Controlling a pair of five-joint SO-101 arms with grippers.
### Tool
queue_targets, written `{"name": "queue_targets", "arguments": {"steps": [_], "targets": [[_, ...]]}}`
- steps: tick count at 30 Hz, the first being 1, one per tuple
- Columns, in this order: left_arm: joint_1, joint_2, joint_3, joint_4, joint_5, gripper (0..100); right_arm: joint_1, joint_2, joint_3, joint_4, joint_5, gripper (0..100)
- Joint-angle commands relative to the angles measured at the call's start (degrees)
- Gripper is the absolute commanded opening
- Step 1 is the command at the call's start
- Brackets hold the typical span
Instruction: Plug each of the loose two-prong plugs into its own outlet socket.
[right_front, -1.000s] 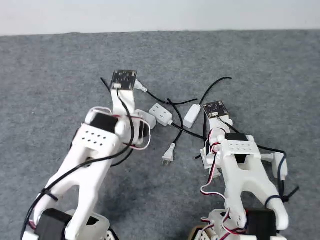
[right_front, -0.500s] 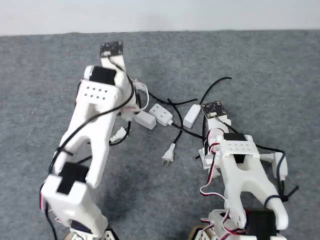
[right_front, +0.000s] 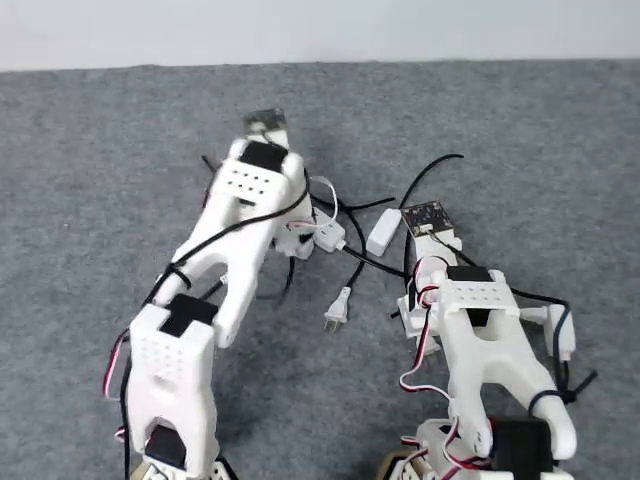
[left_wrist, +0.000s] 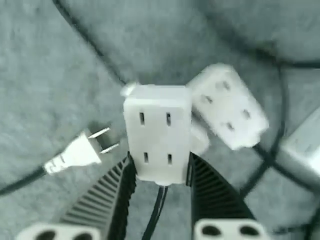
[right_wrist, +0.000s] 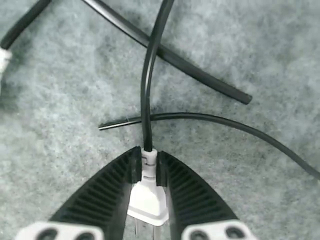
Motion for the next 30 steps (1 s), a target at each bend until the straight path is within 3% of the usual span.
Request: {"name": "queue_targets", "arguments": {"steps": [1,12,17,22,30], "targets": [[0.4,1.5,4.8,-5.6,0.6,1,-0.7,-2.3,0.3,-0.9,1.2,0.8],[4.0,-14.1,29.2,-17.3,0.0,1,-0.7,-2.3,0.3,-2.4,1.2,0.8],[4.9,-24.7,42.8,-18.4,-4.6,1,-0.7,-2.3,0.4,-2.7,1.1,0.8],[6.2,-32.6,58.2,-28.0,-4.6,1,-0.7,-2.3,0.4,-2.7,1.1,0.8],[7.2,-36.6,63.8,-29.7,-4.7,2,-0.7,-2.3,0.4,-2.7,0.8,0.8]]}}
